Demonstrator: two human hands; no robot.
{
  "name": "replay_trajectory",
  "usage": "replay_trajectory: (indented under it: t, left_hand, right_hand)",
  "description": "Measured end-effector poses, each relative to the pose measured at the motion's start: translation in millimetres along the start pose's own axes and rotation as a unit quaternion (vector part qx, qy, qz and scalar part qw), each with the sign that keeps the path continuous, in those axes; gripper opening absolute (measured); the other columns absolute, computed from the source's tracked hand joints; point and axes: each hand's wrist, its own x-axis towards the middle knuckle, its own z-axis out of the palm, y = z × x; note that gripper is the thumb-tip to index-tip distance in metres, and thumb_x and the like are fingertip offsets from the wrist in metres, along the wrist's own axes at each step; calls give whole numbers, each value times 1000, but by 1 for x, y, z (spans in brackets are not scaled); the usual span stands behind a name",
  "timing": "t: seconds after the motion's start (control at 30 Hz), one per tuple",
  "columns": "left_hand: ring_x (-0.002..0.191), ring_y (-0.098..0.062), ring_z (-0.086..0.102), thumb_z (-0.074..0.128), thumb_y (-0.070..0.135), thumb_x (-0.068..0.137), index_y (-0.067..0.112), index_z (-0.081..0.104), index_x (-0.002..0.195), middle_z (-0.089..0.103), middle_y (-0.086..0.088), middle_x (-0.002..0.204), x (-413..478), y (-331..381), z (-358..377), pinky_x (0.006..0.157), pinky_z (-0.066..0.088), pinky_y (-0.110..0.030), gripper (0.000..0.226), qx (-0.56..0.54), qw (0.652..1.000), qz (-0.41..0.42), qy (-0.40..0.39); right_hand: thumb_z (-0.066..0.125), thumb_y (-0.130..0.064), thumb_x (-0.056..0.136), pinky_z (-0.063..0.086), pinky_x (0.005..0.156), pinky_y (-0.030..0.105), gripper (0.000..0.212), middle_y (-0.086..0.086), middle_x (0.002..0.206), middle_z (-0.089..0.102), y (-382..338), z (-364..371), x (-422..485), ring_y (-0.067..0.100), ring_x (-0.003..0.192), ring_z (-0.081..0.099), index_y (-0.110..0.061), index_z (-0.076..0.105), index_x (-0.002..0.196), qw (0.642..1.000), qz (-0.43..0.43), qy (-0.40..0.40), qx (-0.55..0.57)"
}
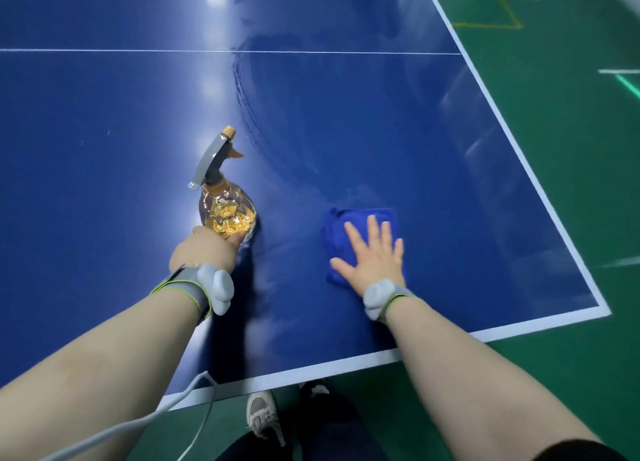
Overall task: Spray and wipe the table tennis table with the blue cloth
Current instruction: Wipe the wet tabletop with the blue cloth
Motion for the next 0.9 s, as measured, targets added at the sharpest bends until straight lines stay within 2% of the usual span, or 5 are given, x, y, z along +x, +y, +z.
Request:
replay_trajectory:
  t: [0.13, 0.33, 0.53, 0.7, 0.9]
  left_hand:
    - [94, -33, 60, 42, 36, 97, 16, 54, 124, 53, -6, 84, 5, 9, -15, 73, 46, -35, 36, 119, 989, 69, -44]
    - [83, -26, 50, 47, 13, 83, 41, 3, 150, 44, -2, 98, 13, 12, -26, 65, 44, -30, 84, 281, 942, 157, -95]
    - [86, -30, 58, 39, 27, 98, 30, 43, 95, 53, 1, 79, 18, 17, -17, 68, 40, -35, 6, 182, 978, 80, -62]
    - [98, -31, 62, 44, 32, 96, 30, 54, 110, 60, -4, 99, 20, 24, -19, 86, 53, -44, 18, 160, 983, 55, -64]
    - [79, -24, 57, 56, 18, 79, 57, 30, 132, 43, 5, 78, 26, 13, -22, 61, 51, -28, 70, 263, 956, 107, -75]
  right_hand:
    - [37, -74, 88, -4, 119, 53, 83, 3, 163, -16, 68, -19, 19, 28, 149, -17, -40, 1, 155, 985, 165, 18, 44]
    - [28, -75, 89, -4, 116, 62, 85, 12, 162, -16, 48, -24, 48, 39, 147, -18, -33, -5, 156, 975, 216, 21, 50]
    - [30, -73, 90, -6, 115, 63, 87, 16, 161, -19, -22, -26, 66, 41, 146, -21, -31, -7, 155, 998, 57, 17, 0]
    - [34, -73, 88, -10, 114, 64, 89, 16, 160, -22, -98, -13, 57, 42, 144, -24, -32, -8, 155, 984, -163, -9, -72]
    - [36, -73, 88, -12, 116, 57, 80, 5, 162, -20, -80, -26, 86, 31, 147, -22, -42, 1, 154, 976, -209, -13, -64]
